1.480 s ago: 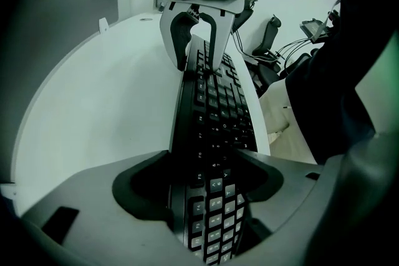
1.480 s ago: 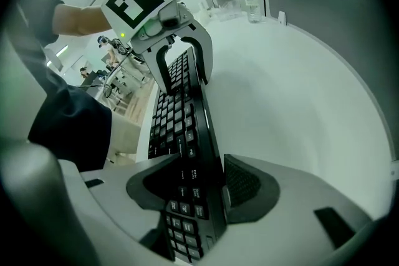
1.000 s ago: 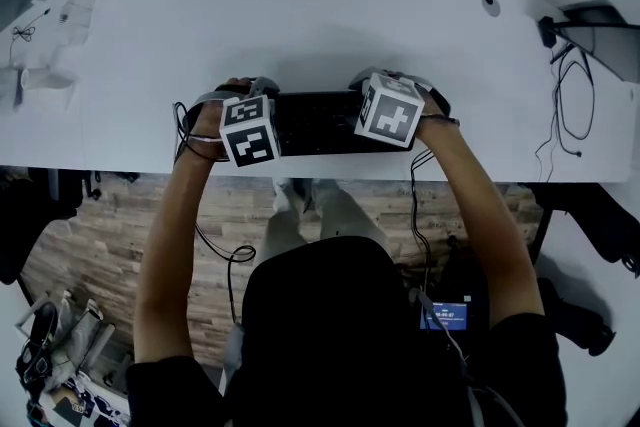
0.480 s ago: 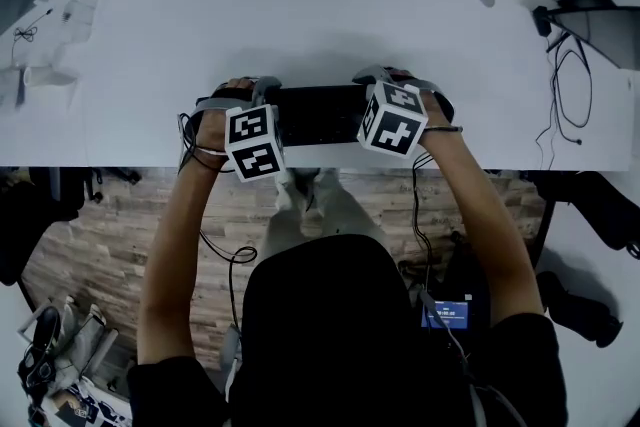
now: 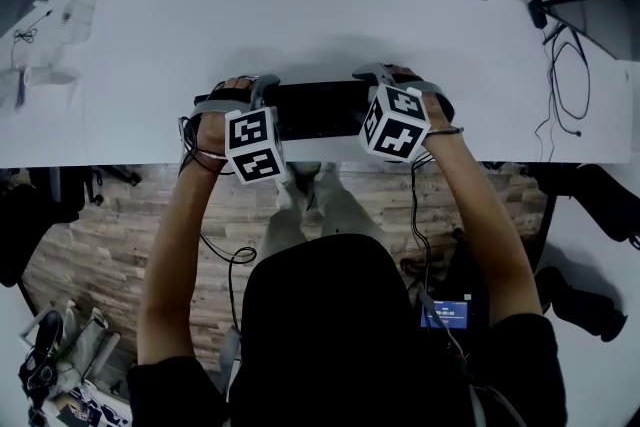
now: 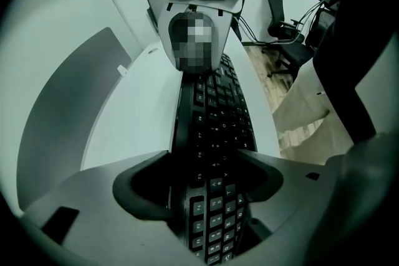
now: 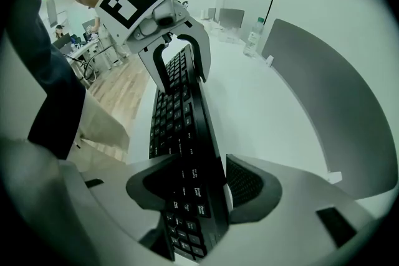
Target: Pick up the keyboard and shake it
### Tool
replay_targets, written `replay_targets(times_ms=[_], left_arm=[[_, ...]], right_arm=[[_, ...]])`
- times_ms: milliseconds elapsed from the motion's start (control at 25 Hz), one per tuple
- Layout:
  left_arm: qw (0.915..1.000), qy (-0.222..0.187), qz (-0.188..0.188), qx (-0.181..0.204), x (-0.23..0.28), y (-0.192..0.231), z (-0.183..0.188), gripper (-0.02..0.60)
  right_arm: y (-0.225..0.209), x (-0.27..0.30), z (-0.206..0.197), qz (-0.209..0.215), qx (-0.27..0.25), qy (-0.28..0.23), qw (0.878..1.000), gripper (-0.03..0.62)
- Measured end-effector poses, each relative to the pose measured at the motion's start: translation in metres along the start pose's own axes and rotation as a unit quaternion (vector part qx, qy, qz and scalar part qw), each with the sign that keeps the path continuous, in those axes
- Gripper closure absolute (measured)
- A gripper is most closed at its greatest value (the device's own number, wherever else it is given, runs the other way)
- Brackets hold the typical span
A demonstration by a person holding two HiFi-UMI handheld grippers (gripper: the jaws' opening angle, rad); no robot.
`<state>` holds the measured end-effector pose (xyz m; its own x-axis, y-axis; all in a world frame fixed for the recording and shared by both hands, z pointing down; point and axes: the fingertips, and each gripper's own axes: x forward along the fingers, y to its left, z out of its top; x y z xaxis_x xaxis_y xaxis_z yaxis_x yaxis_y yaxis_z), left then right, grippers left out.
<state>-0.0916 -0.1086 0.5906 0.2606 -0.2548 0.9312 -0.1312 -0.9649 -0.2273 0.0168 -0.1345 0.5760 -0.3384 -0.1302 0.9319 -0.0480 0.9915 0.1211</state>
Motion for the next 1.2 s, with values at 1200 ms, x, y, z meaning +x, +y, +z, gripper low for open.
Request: replay_targets(times_ms=[1200], left_arm=[[0.9955, -0.003, 0.084, 0.043, -0.013, -0.01, 0.011, 0.249]], right_arm=[[-0.012, -0.059, -0.112, -0.046, 0.213, -0.112, 0.969, 0.365]])
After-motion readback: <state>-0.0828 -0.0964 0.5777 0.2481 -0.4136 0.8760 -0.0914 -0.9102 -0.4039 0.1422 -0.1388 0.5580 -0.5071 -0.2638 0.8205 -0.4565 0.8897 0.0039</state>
